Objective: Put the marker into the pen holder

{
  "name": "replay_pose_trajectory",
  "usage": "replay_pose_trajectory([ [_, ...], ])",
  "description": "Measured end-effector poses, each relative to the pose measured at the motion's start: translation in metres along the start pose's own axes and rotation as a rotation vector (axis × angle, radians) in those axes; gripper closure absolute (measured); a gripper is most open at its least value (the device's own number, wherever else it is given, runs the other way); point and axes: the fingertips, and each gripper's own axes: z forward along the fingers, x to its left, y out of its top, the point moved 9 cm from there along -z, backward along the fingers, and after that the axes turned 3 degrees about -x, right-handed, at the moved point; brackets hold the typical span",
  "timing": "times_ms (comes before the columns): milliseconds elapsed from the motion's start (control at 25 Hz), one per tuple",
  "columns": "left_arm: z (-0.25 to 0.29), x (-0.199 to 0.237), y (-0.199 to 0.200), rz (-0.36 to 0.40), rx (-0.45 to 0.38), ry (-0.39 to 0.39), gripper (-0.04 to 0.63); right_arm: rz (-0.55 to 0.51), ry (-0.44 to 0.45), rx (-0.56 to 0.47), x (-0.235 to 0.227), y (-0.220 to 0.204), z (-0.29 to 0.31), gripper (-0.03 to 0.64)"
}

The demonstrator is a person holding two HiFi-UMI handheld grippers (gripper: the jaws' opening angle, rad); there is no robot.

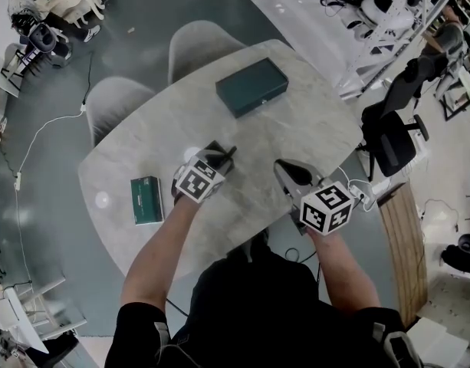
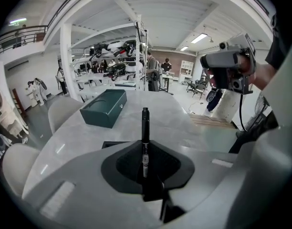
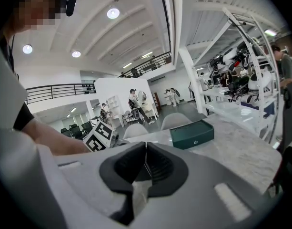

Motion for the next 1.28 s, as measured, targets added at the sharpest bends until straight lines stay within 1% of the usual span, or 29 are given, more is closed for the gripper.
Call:
replay_pose_trajectory([
  [80,0.000,0.001,0.000,-0.006,0.011,-0.018,0.543,0.001,0.001,0.001,0.000,0.000,-0.001,0.606],
  [240,0.001,0.004,-0.002,-0.044,0.015,-0.050,0.545,0.002,-0.003,0.002,0.000,-0.002,-0.002,0.606],
  [440,0.001,0.006,-0.001,-0.056,0.023,-0.071,0.545,0.008,-0.003,0.002,0.000,-0.004,-0.003,0.606],
  [720,0.002,0.009,-0.003,-0.104,0.014,-0.095,0.544,0.015,-0.002,0.005,0.000,-0.007,-0.004,0.606],
  [960,0.001,0.004,0.002,-0.070,0.013,-0.104,0.543,0.018,-0.003,0.006,0.001,-0.008,-0.005,0.606],
  [1080,-0.001,0.003,0.004,-0.066,0.009,-0.106,0.541,0.018,0.000,0.009,0.002,-0.008,-0.004,0.606],
  [1280,-0.005,-0.002,0.006,-0.049,0.004,-0.100,0.511,0.017,0.001,0.013,0.005,-0.009,-0.007,0.606],
])
